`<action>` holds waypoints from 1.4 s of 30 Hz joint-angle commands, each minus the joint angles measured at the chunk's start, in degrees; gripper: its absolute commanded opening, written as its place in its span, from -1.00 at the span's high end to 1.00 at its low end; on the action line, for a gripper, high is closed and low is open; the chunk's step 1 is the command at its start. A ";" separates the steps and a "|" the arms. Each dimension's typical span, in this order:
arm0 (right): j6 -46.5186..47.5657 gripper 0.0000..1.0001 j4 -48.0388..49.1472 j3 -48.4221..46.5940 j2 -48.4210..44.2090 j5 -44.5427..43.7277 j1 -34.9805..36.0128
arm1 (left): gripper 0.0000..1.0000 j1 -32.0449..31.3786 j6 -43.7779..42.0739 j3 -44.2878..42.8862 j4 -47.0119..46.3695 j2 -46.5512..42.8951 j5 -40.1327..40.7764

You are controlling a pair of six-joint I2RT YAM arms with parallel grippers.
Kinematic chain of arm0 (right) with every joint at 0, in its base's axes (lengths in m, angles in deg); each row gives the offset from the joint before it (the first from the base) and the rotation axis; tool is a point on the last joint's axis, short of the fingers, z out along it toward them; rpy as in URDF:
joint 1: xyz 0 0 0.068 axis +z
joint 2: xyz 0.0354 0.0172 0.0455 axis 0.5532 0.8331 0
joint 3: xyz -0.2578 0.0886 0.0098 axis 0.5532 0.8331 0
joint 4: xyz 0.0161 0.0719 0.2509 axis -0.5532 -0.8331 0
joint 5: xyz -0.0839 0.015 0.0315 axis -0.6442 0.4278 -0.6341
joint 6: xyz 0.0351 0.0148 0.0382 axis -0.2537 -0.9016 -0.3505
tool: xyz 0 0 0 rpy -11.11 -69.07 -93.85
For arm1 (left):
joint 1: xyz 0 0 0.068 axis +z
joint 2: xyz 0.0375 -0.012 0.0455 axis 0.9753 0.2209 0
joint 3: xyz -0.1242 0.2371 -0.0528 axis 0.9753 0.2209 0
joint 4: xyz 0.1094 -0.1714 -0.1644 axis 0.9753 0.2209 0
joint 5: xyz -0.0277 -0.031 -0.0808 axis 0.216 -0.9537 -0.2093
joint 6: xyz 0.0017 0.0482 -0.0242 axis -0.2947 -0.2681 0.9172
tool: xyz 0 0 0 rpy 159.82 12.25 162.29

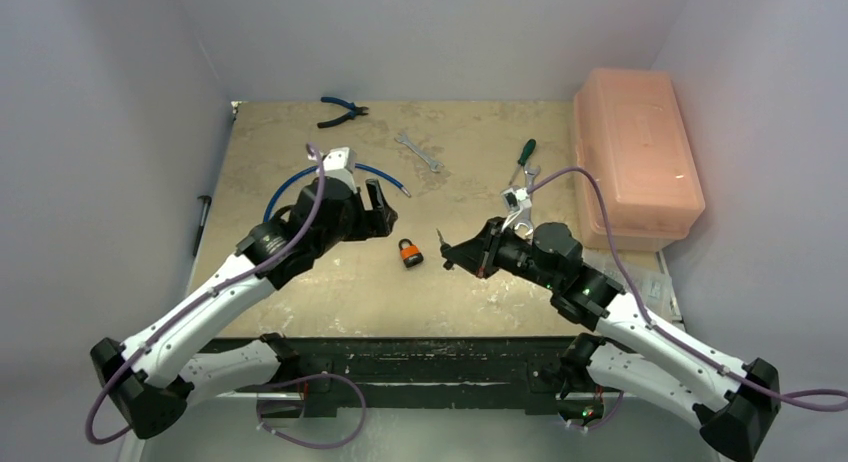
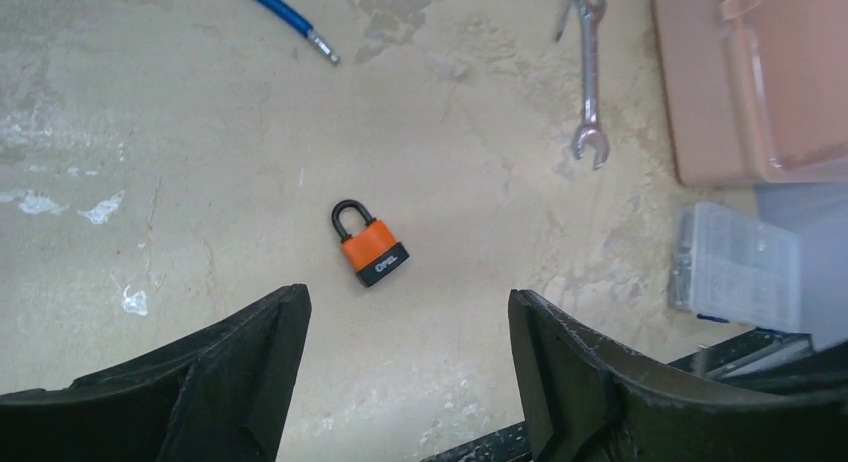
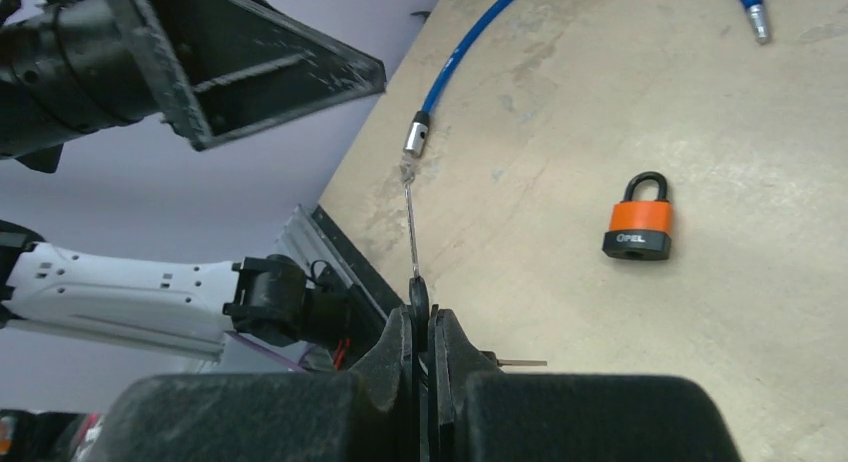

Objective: Unlock with the key

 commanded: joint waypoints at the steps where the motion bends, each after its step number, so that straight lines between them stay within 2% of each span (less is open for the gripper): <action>1: 2.74 1.00 -6.37 -4.36 -1.96 -4.42 -0.01 | -0.51 0.15 3.03 -3.02 5.19 5.18 1.12; 11: 3.77 1.00 -13.28 -5.34 -4.19 -8.46 0.00 | -0.47 0.12 10.74 -3.50 4.29 17.48 -1.56; 13: 3.84 1.00 -14.03 -5.15 -4.54 -8.60 0.00 | -0.58 0.12 11.89 -3.79 4.08 19.35 -1.97; 16: 3.85 1.00 -15.30 -4.92 -5.25 -9.07 -0.01 | -0.84 0.15 12.85 -3.15 2.48 21.51 -2.15; 19: 3.91 1.00 -16.28 -4.46 -6.11 -9.65 0.03 | -0.89 0.13 12.99 -3.31 1.72 24.28 -2.83; 21: 3.94 1.00 -16.70 -4.29 -6.56 -9.72 -0.01 | -0.89 0.09 13.23 -3.27 1.22 25.98 -3.51; 29: 4.46 1.00 -17.50 -3.57 -6.70 -10.16 0.01 | -0.63 0.07 13.35 -4.34 0.13 33.14 -5.13; 32: 4.79 1.00 -17.66 -3.13 -7.15 -10.74 -0.01 | -0.61 0.05 14.29 -5.42 0.61 35.71 -5.38; 38: 5.92 1.00 -18.38 -2.33 -7.86 -11.31 -0.01 | -0.61 0.07 18.11 -6.21 0.27 39.24 -5.81; 42: 6.77 1.00 -18.75 -2.13 -8.40 -11.77 0.03 | -0.47 0.03 22.78 -8.35 3.57 42.87 -4.27</action>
